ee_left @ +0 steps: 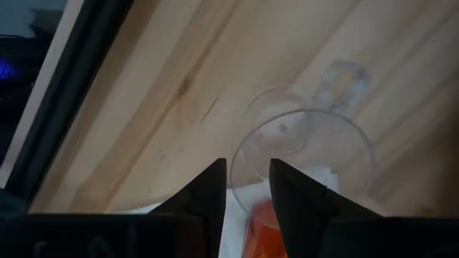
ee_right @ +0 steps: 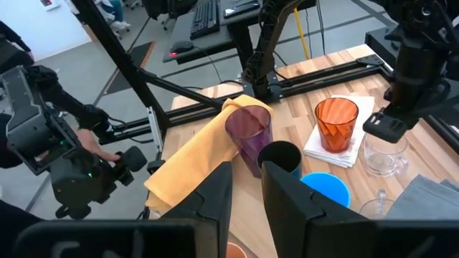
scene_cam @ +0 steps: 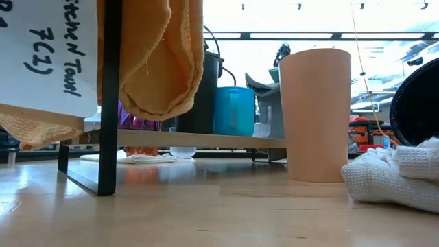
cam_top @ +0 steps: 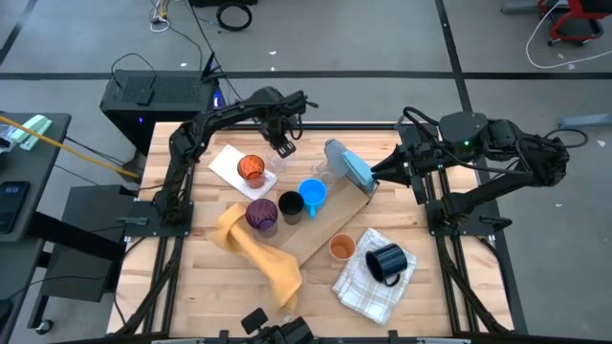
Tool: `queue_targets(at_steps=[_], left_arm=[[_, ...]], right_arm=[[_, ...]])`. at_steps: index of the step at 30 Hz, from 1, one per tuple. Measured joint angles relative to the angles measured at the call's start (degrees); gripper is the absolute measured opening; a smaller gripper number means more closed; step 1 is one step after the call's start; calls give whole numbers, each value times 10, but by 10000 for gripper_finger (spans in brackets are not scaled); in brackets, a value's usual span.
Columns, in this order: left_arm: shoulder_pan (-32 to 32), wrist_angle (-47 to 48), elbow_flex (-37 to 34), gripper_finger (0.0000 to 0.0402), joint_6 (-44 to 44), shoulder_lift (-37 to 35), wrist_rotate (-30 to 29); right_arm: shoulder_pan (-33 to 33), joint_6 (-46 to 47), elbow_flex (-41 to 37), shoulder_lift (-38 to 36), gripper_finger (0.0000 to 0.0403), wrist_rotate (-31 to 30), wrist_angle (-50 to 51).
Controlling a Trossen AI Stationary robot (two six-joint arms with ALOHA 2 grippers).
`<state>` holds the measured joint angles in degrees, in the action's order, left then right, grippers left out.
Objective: Stack small to large cups/mugs on shelf
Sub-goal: Put the transparent mug on the shelf
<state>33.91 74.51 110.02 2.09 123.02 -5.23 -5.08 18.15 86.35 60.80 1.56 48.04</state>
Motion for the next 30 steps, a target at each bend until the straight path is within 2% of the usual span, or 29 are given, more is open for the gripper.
queue_targets(at_steps=[14,21,25,30], left_arm=[[2,-49,0,112,-4,0,1],[10,-44,0,116,-14,0,2],[14,-42,0,113,-30,0,27],[13,-34,0,114,-48,0,32]], right_arm=[[0,12,0,0,84,0,0],[0,14,0,0,84,0,0],[0,14,0,0,84,0,0],[0,14,0,0,84,0,0]])
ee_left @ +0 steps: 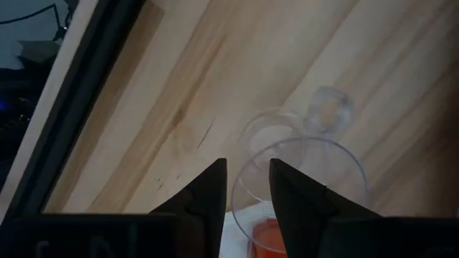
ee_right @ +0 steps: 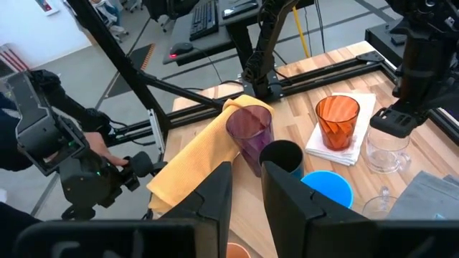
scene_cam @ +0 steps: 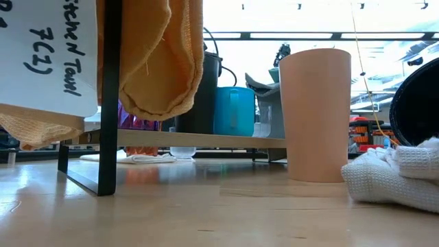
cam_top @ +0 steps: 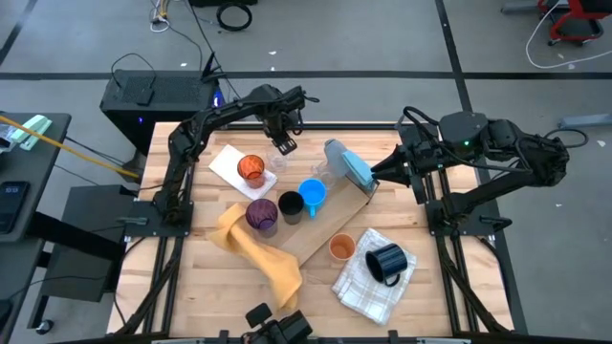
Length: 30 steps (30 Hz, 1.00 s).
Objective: Stack small to large cups/mugs on shelf
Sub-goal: Put the transparent mug on the shelf
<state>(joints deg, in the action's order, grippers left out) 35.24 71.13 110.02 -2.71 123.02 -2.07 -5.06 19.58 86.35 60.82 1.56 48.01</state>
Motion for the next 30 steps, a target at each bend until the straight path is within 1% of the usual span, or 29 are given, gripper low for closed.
queue_targets(at_steps=[6,11,21,30], left_arm=[[0,8,0,118,-10,0,3],[1,9,0,115,-22,0,31],[2,8,0,117,-25,0,30],[3,1,-66,120,-39,4,22]], right_arm=[[0,0,0,0,84,0,0],[0,0,0,0,84,0,0],[0,0,0,0,84,0,0],[0,2,0,0,84,0,0]])
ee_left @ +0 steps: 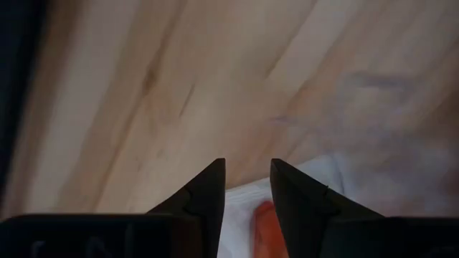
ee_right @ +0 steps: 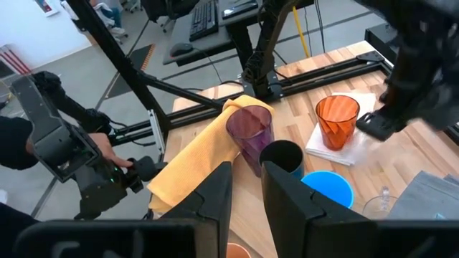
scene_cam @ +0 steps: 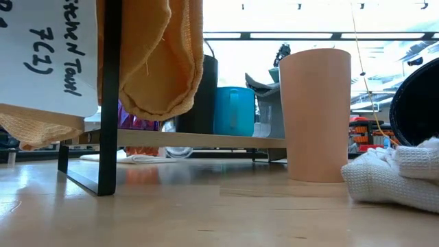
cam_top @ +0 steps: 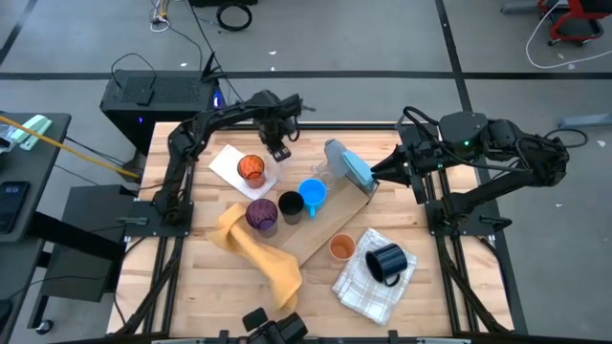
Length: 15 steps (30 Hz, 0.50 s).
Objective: Stack small to large cups/mugs on shelf
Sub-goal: Put the transparent mug on the shelf
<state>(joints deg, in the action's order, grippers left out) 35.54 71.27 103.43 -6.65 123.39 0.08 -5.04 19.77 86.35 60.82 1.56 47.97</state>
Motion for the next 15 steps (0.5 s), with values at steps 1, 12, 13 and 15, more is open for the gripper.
queue_targets(at_steps=[1,12,13,15], left_arm=[[0,0,-5,119,0,3,0],[0,-17,-7,76,-5,-3,0],[0,-17,-7,71,-5,-3,0],[0,-17,-7,62,-5,-3,0]], right_arm=[[0,0,0,0,84,0,0],[0,0,0,0,84,0,0],[0,0,0,0,84,0,0],[0,0,0,0,84,0,0]])
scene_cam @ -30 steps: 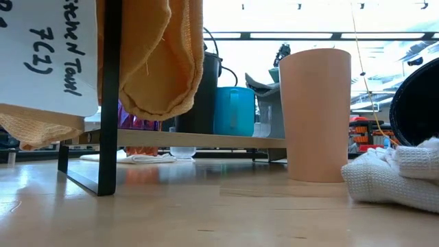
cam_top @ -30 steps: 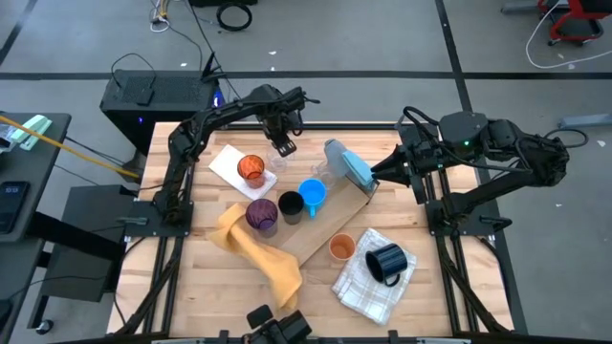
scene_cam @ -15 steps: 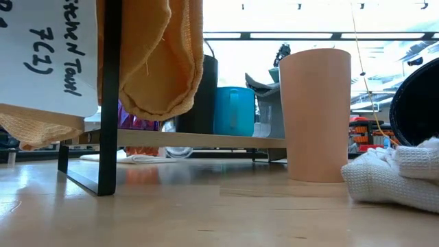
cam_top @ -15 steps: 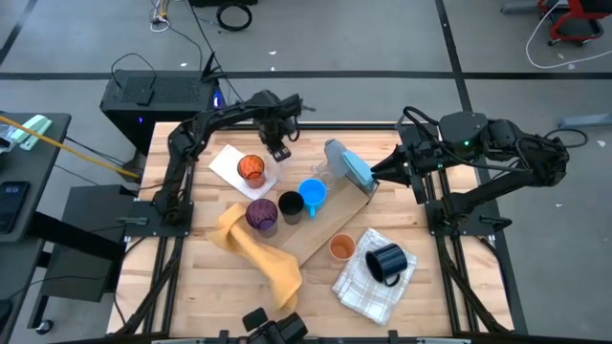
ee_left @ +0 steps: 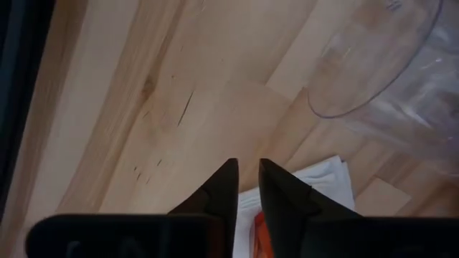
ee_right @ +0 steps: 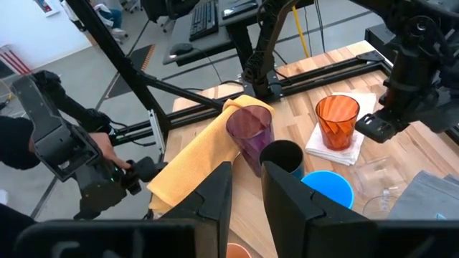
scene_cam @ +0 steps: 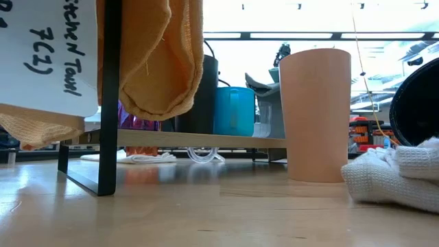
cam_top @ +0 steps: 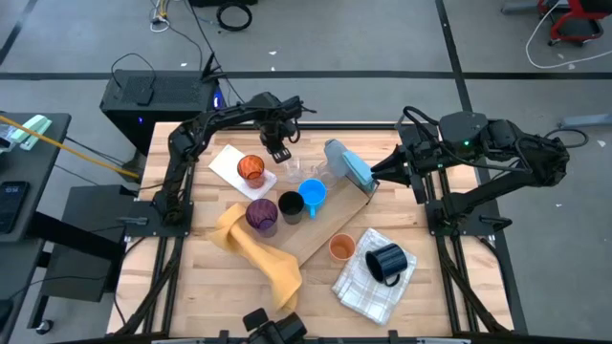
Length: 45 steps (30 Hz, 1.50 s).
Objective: Stack small to large cups/mugs on shelf
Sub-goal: Put the transparent mug on the shelf
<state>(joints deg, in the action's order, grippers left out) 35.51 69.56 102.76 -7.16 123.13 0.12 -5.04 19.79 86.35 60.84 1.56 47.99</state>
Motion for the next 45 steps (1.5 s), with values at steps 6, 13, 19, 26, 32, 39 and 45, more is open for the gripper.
queue_targets(at_steps=[6,13,19,26,32,39,45], left_arm=[[1,-10,0,58,-16,-23,74],[-3,-69,0,77,-56,-40,135],[-3,-90,0,90,-88,-36,175],[17,-97,0,94,-97,-35,223],[33,-93,0,94,-83,-35,243],[31,-81,0,92,-85,-37,272],[23,-82,0,78,-111,-44,297]], right_arm=[[0,0,0,0,84,0,0],[0,0,0,0,84,0,0],[0,11,0,0,84,0,0],[0,17,0,8,84,0,0],[0,17,0,22,84,0,0],[0,23,0,31,84,2,-1],[8,9,0,36,84,2,-25]])
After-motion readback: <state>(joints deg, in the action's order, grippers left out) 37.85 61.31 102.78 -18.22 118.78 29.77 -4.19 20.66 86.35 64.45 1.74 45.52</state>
